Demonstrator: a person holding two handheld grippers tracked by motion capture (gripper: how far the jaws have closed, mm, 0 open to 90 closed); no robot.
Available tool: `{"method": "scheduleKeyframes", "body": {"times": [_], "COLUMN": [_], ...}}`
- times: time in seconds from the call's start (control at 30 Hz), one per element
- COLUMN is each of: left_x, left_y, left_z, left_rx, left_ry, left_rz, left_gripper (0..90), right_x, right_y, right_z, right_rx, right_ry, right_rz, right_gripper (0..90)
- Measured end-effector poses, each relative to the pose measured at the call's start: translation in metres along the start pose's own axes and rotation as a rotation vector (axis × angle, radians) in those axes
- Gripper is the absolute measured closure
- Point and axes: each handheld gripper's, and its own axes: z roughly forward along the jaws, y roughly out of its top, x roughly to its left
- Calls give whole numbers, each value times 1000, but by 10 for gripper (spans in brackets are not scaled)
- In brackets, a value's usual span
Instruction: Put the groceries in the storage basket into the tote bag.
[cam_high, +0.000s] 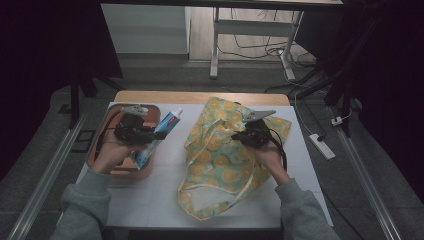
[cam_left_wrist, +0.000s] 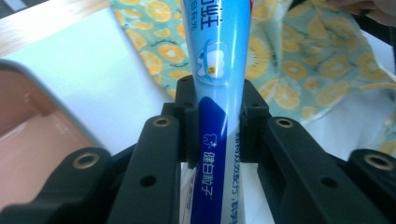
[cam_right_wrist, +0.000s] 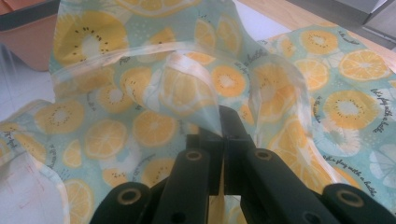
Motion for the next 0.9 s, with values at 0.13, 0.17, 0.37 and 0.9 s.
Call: {"method": "scheduleKeyframes", "body": {"times": [0.13, 0.17, 0.37, 0.9], "left_x": [-11, -13, -33, -76], "left_y": [3, 4, 9, 15], "left_z": [4, 5, 14, 55], "left_rx": [2, 2, 11, 95], "left_ry": [-30, -56, -119, -188], "left_rz": [33, 38, 86, 174], "left_gripper": [740, 740, 739, 740], "right_x": [0, 0, 1, 3], "right_y": [0, 0, 1, 5], "right_z": [-1, -1, -2, -6], "right_rx": [-4, -4, -12, -39], "right_ry": [-2, -1, 2, 9], "right_rz": [-1, -2, -2, -3], "right_gripper": [893, 893, 894, 893]}}
